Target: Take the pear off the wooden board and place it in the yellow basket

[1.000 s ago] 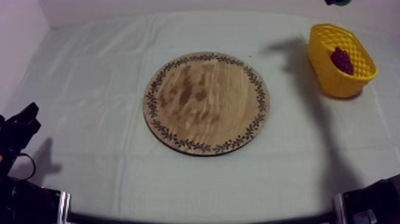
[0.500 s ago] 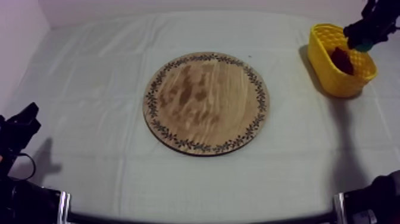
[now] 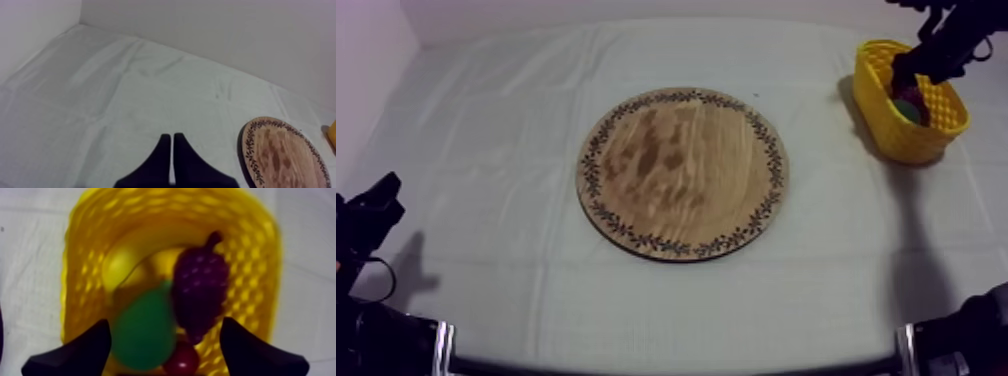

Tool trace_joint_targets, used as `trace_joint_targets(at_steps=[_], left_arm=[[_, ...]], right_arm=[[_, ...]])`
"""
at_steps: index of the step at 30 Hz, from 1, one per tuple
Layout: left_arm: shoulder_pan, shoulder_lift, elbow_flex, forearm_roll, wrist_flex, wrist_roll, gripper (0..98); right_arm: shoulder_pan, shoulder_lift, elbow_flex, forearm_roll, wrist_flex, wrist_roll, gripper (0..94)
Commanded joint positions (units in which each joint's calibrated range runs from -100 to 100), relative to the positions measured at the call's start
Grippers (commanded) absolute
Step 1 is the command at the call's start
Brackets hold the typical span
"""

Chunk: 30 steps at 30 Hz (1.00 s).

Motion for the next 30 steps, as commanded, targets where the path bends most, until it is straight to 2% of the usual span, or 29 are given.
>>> trace_joint_targets(at_steps=[1,5,9,14,24,30], left_arm=[[0.01,0.00,0.00,-0.02,-0.01,-0.01,0.1],[0.01,0.00,0.00,-0.02,-0.01,-0.01,0.1],[0.01,0.00,0.00,-0.02,-0.01,-0.01,0.1],[0.01,0.00,0.00,-0.02,-0.01,-0.01,0.1],[0.01,0.00,0.00,-0.02,-0.01,-0.01,0.1],[0.01,0.00,0.00,-0.02,-0.01,-0.01,0.1]], right_arm=[[0.43,-2.09,0.18,0.31,-0.86,0.00,62.7],[1.55,-9.52,4.43,0.82,-5.40,0.15,60.9],[2.40,-20.31,13.70,0.63,-12.54,1.21,58.3],[2.37,-36.61,27.23,-2.85,-19.81,4.52,48.8],[-2.99,-70.13,50.32,-10.15,-23.04,10.44,35.1],[-5.69,-85.34,60.30,-12.03,-23.03,11.79,28.9]])
